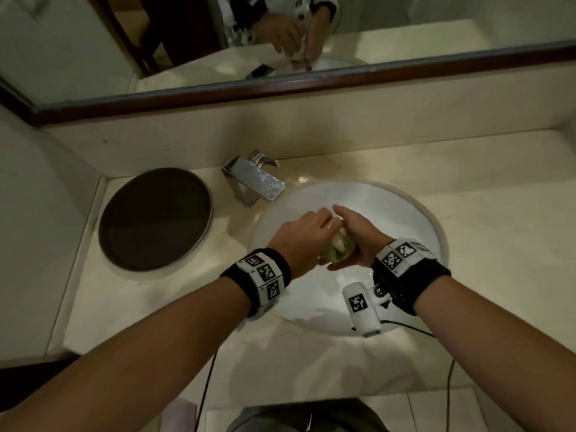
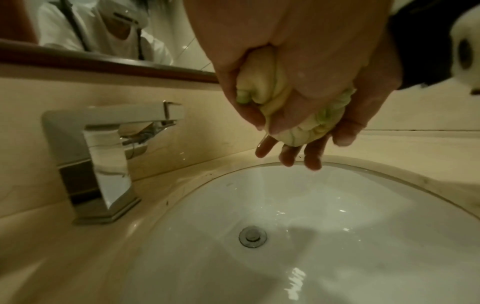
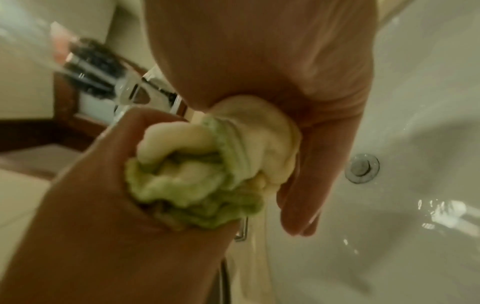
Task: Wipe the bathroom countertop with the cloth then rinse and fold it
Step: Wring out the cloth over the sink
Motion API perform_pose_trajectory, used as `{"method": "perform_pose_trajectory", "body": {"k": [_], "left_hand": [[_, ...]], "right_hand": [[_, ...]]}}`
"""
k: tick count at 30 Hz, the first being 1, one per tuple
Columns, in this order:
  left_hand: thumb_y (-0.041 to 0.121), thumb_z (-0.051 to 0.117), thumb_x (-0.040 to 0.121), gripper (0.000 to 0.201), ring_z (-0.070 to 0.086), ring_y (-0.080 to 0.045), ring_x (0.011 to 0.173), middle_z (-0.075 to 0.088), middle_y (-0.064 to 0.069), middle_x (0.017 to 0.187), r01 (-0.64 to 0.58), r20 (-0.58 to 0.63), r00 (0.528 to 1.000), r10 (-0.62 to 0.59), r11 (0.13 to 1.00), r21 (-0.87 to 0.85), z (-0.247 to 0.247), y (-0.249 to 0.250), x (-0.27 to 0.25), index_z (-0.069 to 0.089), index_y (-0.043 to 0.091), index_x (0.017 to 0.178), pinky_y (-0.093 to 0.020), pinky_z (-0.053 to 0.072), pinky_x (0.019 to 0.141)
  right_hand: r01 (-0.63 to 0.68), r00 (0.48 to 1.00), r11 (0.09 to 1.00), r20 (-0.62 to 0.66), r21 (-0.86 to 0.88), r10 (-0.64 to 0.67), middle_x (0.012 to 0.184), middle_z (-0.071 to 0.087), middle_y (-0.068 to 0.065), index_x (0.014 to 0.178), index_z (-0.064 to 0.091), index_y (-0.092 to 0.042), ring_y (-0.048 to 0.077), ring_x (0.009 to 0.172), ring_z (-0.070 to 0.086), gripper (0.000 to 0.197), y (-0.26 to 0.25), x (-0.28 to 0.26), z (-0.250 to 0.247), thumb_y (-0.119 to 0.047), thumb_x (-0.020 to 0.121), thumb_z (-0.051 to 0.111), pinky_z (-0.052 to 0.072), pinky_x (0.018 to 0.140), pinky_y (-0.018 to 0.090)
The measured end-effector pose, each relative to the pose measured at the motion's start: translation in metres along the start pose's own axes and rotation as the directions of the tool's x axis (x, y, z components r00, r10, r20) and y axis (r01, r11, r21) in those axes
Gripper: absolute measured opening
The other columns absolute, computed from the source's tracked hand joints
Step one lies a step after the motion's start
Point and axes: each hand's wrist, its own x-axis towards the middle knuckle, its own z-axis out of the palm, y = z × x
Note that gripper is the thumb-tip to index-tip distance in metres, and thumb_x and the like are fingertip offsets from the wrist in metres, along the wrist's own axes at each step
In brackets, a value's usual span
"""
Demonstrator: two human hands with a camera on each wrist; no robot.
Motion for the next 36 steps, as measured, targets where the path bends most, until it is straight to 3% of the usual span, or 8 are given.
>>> {"method": "perform_pose_trajectory", "body": {"k": [4,8,11,13,17,22,31,36], "left_hand": [[0.009,0.079,0.067,0.053,0.057,-0.026,0.073,0.059,-0.015,0.098,-0.036,-0.071,0.997,0.041,0.997,0.065,0.002,0.010,0.005,0.057,0.002,0.115,-0.031,0.048,0.047],[0.000,0.072,0.071,0.055,0.056,-0.027,0.078,0.056,-0.017,0.099,0.115,-0.124,0.986,-0.107,0.992,0.057,0.002,0.023,0.009,0.049,0.000,0.122,-0.031,0.052,0.050],[-0.005,0.066,0.075,0.048,0.053,-0.027,0.085,0.053,-0.014,0.102,0.248,-0.086,0.966,-0.244,0.968,0.040,-0.010,0.027,0.018,0.051,0.001,0.119,-0.034,0.052,0.055],[-0.003,0.059,0.081,0.035,0.052,-0.027,0.090,0.051,-0.012,0.105,0.306,-0.070,0.950,-0.303,0.951,0.038,-0.020,0.028,0.024,0.051,0.005,0.114,-0.037,0.053,0.064],[0.006,0.054,0.088,0.021,0.058,-0.027,0.090,0.057,-0.010,0.104,0.352,-0.065,0.934,-0.351,0.936,0.009,-0.040,0.026,0.036,0.053,0.010,0.109,-0.038,0.052,0.074],[0.015,0.048,0.086,0.017,0.059,-0.023,0.074,0.063,-0.003,0.090,0.407,-0.005,0.913,-0.408,0.913,-0.030,-0.062,0.020,0.046,0.058,0.014,0.100,-0.032,0.048,0.065],[0.021,0.052,0.088,0.011,0.050,-0.016,0.061,0.047,0.005,0.061,0.319,0.156,0.937,-0.311,0.947,-0.028,-0.081,0.003,0.044,0.054,0.016,0.078,-0.024,0.035,0.051],[0.018,0.075,0.075,0.020,0.067,-0.023,0.079,0.071,-0.007,0.083,0.417,0.259,0.906,-0.334,0.804,-0.424,-0.075,-0.008,0.037,0.071,0.009,0.092,-0.039,0.059,0.071]], "right_hand": [[0.034,0.997,0.985,-0.078,0.166,-0.021,0.087,0.069,0.016,0.106,0.063,-0.010,0.033,0.075,0.065,0.041,0.000,-0.009,0.001,-0.042,0.095,0.039,0.053,0.059,0.033],[0.140,0.950,0.989,-0.286,0.040,-0.123,0.084,0.064,0.016,0.089,0.061,-0.011,0.029,0.070,0.060,0.024,-0.011,-0.023,0.011,-0.021,0.093,0.040,0.049,0.056,0.031],[0.227,0.895,0.966,-0.364,-0.127,-0.258,0.088,0.058,0.014,0.085,0.056,-0.013,0.028,0.072,0.057,0.023,-0.018,-0.024,0.016,-0.024,0.095,0.039,0.053,0.068,0.043],[0.265,0.852,0.933,-0.393,-0.245,-0.345,0.092,0.058,0.016,0.100,0.060,-0.004,0.030,0.075,0.058,0.033,-0.024,-0.027,0.021,-0.029,0.096,0.039,0.054,0.077,0.044],[0.279,0.779,0.861,-0.424,-0.425,-0.462,0.118,0.061,0.025,0.116,0.059,0.003,0.038,0.110,0.058,0.043,-0.039,-0.034,0.029,-0.029,0.097,0.036,0.050,0.093,0.044],[0.251,0.642,0.813,-0.538,-0.525,-0.546,0.065,0.057,0.001,0.061,0.056,-0.015,0.026,0.068,0.054,0.035,-0.057,-0.044,0.037,-0.031,0.091,0.046,0.028,0.051,0.027],[0.279,0.552,0.727,-0.514,-0.628,-0.656,0.049,0.041,-0.001,0.045,0.042,-0.015,0.021,0.050,0.041,0.043,-0.066,-0.056,0.052,-0.030,0.083,0.054,0.026,0.049,0.030],[0.288,0.536,0.649,-0.443,-0.704,-0.719,0.042,0.037,-0.001,0.040,0.039,-0.012,0.020,0.045,0.038,0.045,-0.063,-0.057,0.056,-0.026,0.080,0.056,0.027,0.046,0.030]]}}
